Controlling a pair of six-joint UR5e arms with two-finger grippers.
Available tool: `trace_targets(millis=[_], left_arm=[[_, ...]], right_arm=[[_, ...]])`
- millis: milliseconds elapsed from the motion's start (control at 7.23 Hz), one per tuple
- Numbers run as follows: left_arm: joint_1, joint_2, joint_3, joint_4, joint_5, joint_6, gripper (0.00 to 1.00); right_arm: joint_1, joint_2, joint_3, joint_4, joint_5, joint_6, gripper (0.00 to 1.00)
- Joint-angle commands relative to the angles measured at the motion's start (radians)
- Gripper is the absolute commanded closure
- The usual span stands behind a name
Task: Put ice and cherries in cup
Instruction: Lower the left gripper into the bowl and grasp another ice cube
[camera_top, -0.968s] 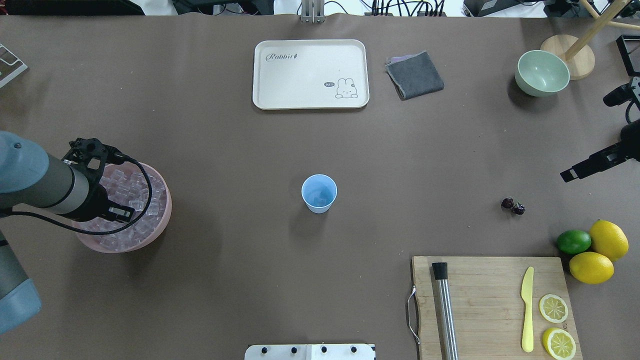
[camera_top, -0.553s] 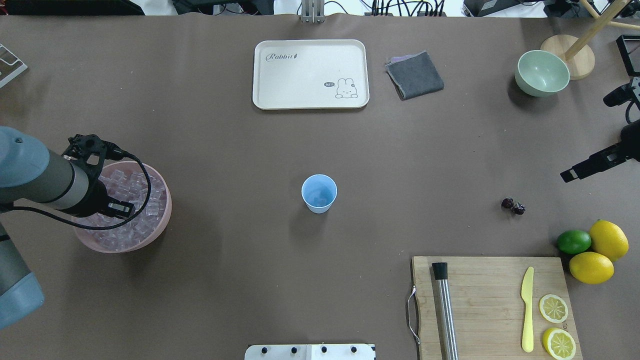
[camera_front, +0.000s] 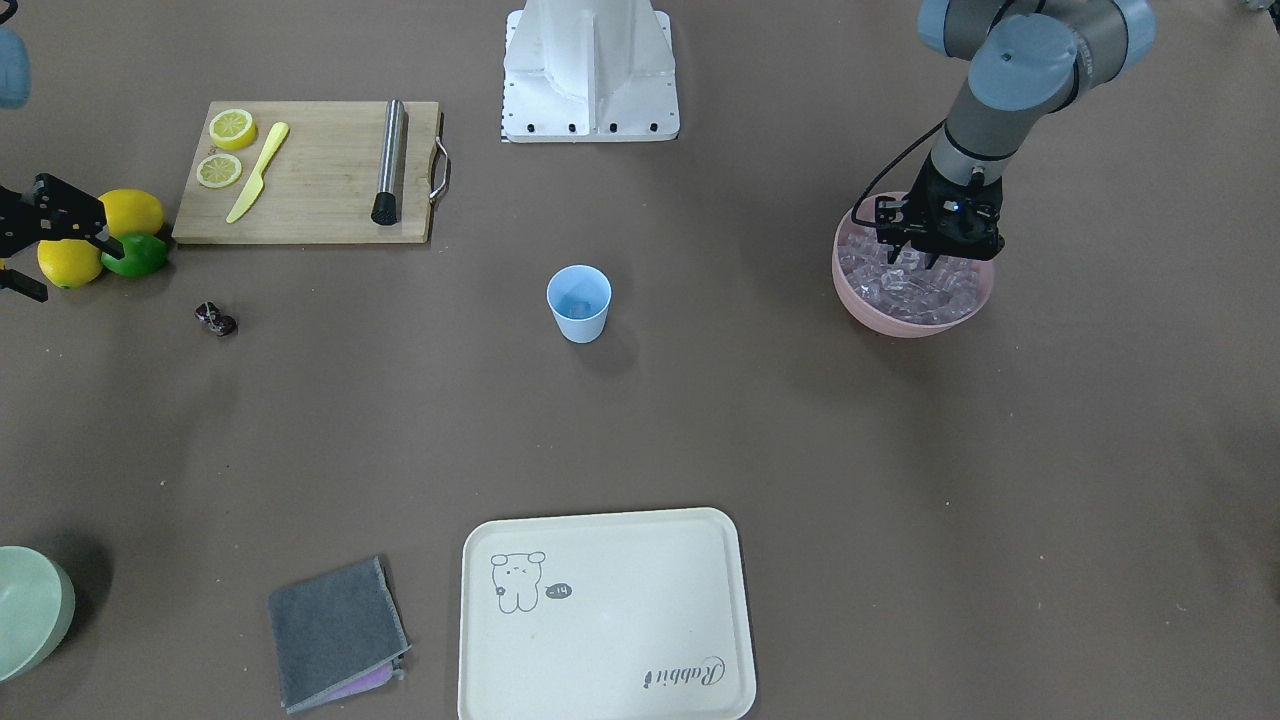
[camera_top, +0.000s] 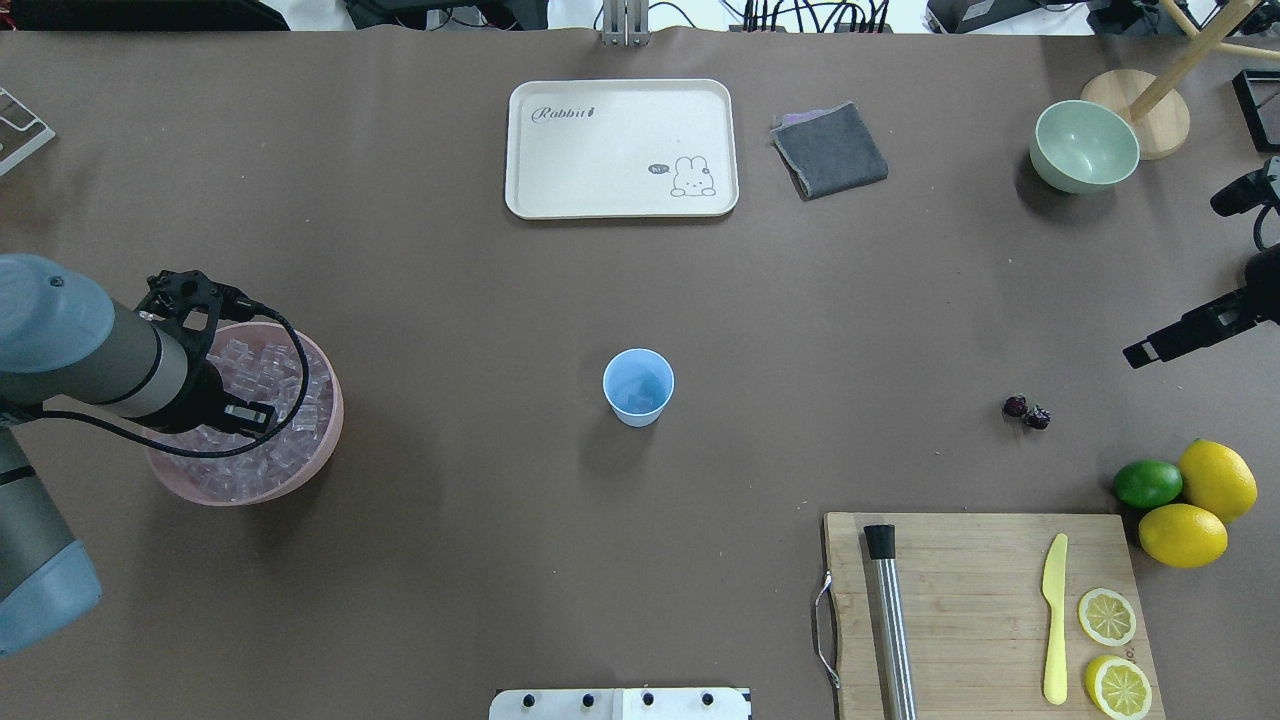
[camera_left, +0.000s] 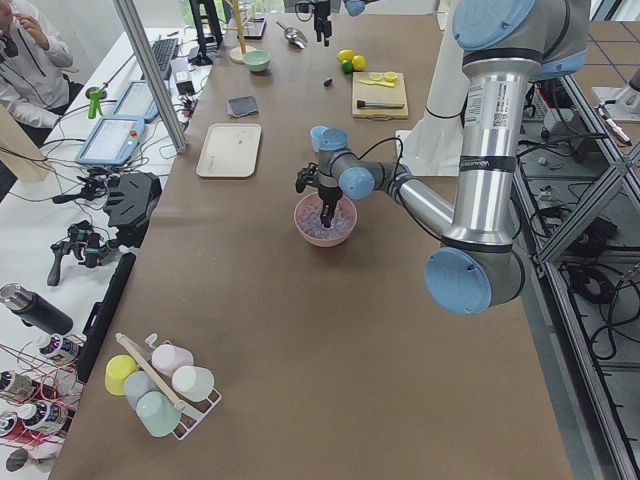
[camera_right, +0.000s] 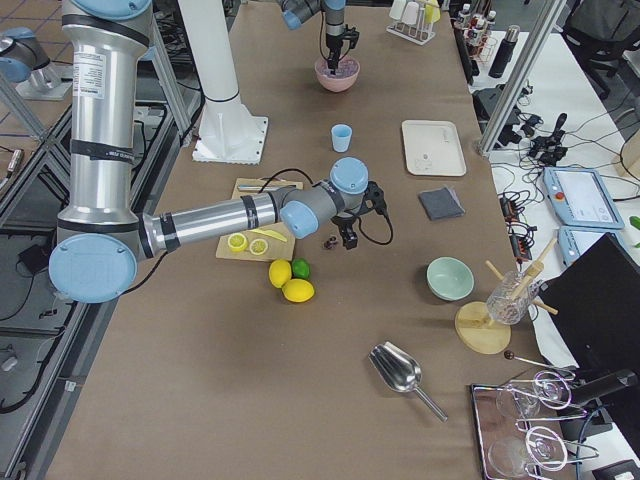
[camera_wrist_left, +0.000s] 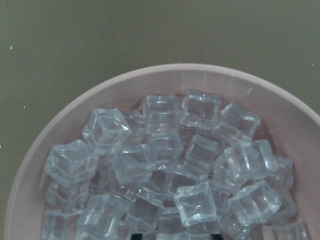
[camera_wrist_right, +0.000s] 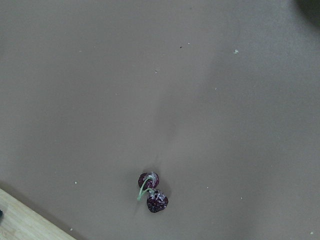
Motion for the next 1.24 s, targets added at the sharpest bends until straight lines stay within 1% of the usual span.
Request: trace_targets(millis=[0,276,415,553,691,829,968,1106], left_arm=[[0.0,0.01,0.0,0.0,0.0,-0.002,0.57],[0.002,0.008,-0.005,0.0,-0.02,-0.054,0.57],[0.002,0.007,-0.008,0.0,-0.021,-0.058,0.75],[0.002,0.007,-0.011,0.001,-0.021,-0.058,1.0],[0.0,0.007,-0.019,0.003,-0.038,-0.058,1.0],[-0.009,0.007,-0.048,0.006,-0.078,-0.058,1.0],[-0.05,0.008,-0.101,0.013,-0.098,-0.058,1.0],[-0.056,-0.019,-0.138,0.012,-0.113,-0.098,1.0]], right_arm=[[-0.001,-0.003,0.004,0.0,0.0,0.005,0.01],[-0.001,-0.003,0.003,0.0,0.0,0.007,0.01],[0.001,-0.005,0.001,0.0,0.0,0.005,0.01],[0.001,-0.006,0.001,0.0,0.0,0.007,0.01],[0.001,-0.006,0.001,0.0,0.0,0.007,0.01],[0.001,-0.008,0.003,0.0,0.001,0.007,0.01],[-0.001,-0.008,0.003,0.0,0.001,0.007,0.01],[-0.001,-0.008,0.003,0.0,0.001,0.013,0.01]])
